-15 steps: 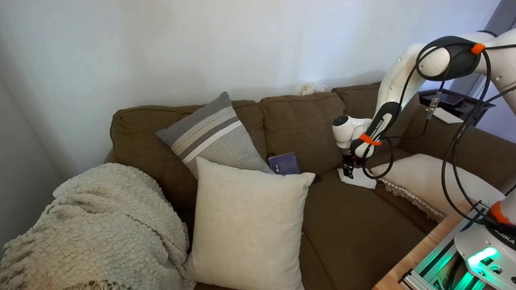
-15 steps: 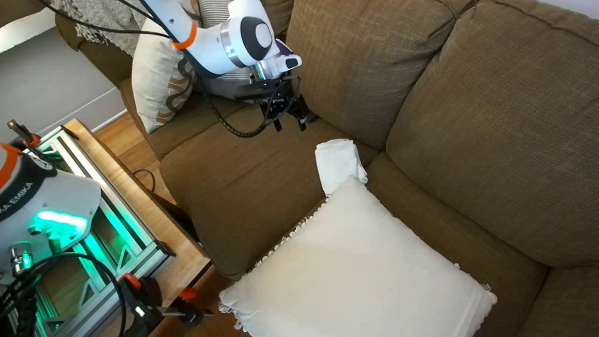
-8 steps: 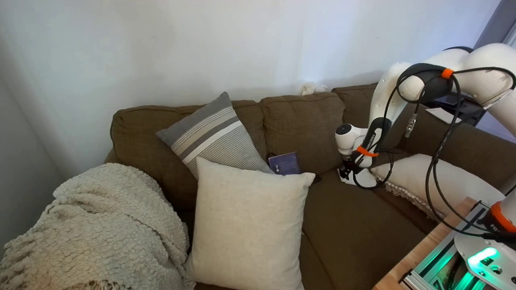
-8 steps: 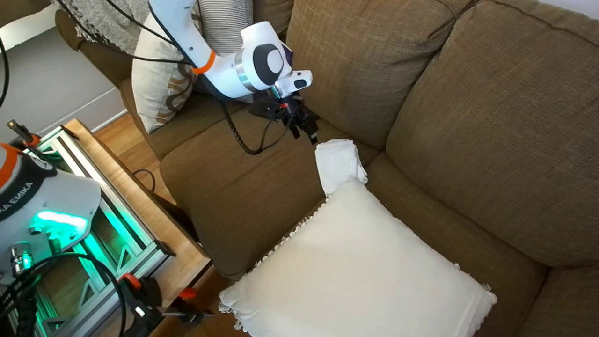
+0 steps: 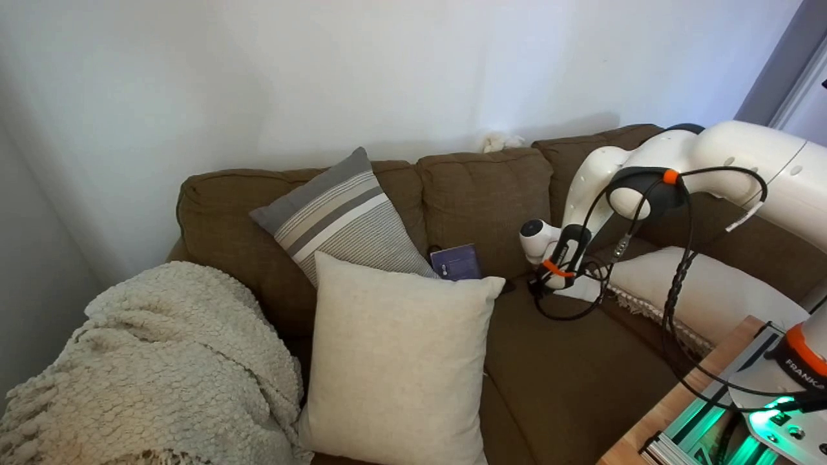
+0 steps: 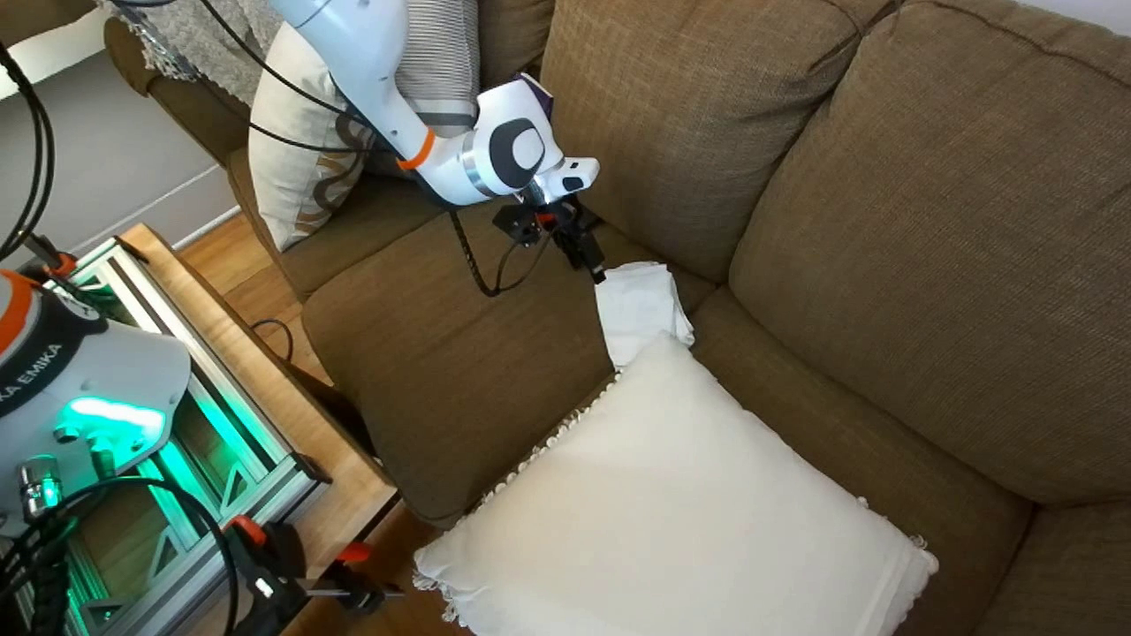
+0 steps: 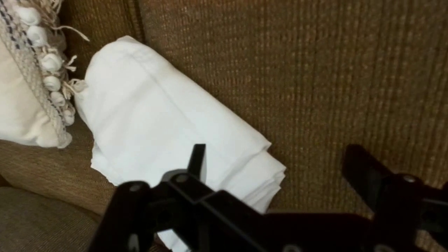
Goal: Put the tissue on top of the pillow
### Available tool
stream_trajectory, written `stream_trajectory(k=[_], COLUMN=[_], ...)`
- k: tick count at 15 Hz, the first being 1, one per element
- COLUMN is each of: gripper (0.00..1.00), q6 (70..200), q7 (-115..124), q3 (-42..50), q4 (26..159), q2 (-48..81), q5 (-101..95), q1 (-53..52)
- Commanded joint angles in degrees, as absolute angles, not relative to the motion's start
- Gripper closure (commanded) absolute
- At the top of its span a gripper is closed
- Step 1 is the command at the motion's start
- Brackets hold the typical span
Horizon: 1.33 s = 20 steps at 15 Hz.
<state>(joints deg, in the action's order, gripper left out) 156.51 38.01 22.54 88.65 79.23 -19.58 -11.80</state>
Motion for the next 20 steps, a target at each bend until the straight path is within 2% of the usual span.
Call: stream_trajectory(k=[1,3,4,10,11,12,14,20], gripper=[0.00,0.00,0.00,0.00,0.04,0.26,0.30,0.76], q6=[149.18,144.17,142.79,136.45,135.57,134.38,132.35,130.28], q7=[40.95,44.46,49.77,55.97,56.24,56.82,57.63,58.34], q3=[27.31,30.03,27.81,21.31,19.72,18.41,16.14,12.36], q4=[78.96,75.20,79.97,76.40,75.99,75.72,75.48,75.04], q2=[88.11,91.15,85.97,85.55,85.47,85.39,85.20,85.04], q5=[-15.52,-15.69,-24.22,-41.65,-44.03,-46.41,-50.24,-55.34], q1=[-15.71,-16.92,-15.30,-8.32,-6.96,-5.86,-3.88,-0.20])
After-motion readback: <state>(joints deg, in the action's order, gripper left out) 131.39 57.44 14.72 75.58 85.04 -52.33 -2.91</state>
